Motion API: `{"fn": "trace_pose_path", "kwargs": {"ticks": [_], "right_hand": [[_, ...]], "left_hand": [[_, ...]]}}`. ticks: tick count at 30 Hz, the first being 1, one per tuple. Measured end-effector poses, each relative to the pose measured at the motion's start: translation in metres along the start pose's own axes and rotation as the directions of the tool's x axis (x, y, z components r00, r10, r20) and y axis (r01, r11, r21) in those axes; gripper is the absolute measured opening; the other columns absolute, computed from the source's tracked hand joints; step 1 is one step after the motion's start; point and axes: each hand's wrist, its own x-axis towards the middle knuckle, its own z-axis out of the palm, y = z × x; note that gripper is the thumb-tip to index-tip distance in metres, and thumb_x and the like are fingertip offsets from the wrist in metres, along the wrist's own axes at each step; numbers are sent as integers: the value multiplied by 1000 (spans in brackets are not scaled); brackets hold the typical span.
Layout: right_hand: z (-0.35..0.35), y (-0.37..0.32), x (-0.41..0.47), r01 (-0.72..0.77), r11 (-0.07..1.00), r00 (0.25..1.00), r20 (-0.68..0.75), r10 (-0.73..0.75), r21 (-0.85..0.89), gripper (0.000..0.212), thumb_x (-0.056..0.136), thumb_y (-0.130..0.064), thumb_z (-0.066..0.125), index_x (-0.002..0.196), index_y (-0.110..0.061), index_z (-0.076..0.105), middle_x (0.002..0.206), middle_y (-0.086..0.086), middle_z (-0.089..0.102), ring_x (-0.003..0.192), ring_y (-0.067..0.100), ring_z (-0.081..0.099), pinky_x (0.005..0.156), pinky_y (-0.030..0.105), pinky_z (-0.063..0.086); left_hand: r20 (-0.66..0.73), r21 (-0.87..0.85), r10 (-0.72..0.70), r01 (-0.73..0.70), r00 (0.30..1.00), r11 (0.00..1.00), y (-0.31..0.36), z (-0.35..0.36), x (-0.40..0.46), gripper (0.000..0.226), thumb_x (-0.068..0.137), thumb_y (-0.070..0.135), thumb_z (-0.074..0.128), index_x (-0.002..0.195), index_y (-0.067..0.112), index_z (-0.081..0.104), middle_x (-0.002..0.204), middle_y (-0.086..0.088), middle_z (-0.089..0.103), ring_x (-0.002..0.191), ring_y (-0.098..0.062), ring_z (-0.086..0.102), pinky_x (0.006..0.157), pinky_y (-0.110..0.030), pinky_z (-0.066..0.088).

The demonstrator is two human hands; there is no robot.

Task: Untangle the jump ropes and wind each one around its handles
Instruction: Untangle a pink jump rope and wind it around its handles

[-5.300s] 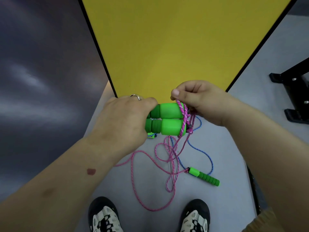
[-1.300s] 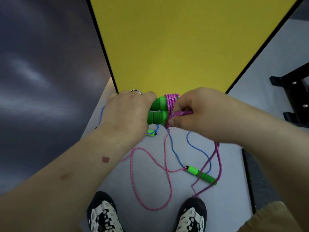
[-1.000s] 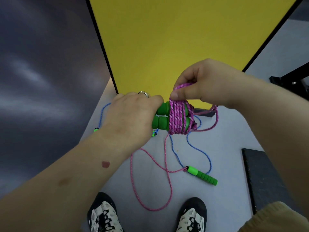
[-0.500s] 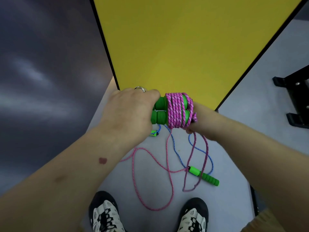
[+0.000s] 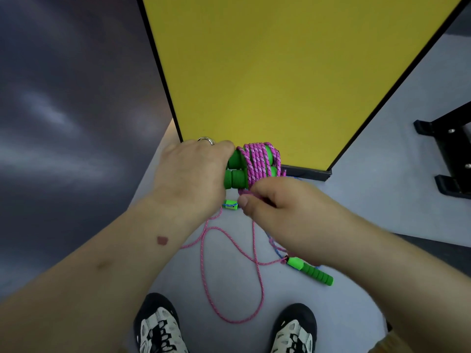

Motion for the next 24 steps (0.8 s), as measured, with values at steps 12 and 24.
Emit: {"fn": "trace_pose_path", "kwargs": {"ticks": [12,24], "right_hand": [[-75,4,53,70,997,994,-80,-73,-43,28,71,-49,85,78,-24,73,61,-7,62,45,1,45,45,16,35],[-37,55,84,-57,933,996,-41,76,356,22,88,-17,75,76,0,66,60,9,53,52,15,42,49,23,35]], "left_hand": [[7,-25,138,-138,990,990,11,-3,-3,37,75,15,63,108,32,57,85,6,55,89,-28,58,67,-36,28],[-43,-140,162,-166,986,976,6,-10,-1,30,69,18,64,86,30,42,78,8,49,81,-27,53,67,-36,31]]}}
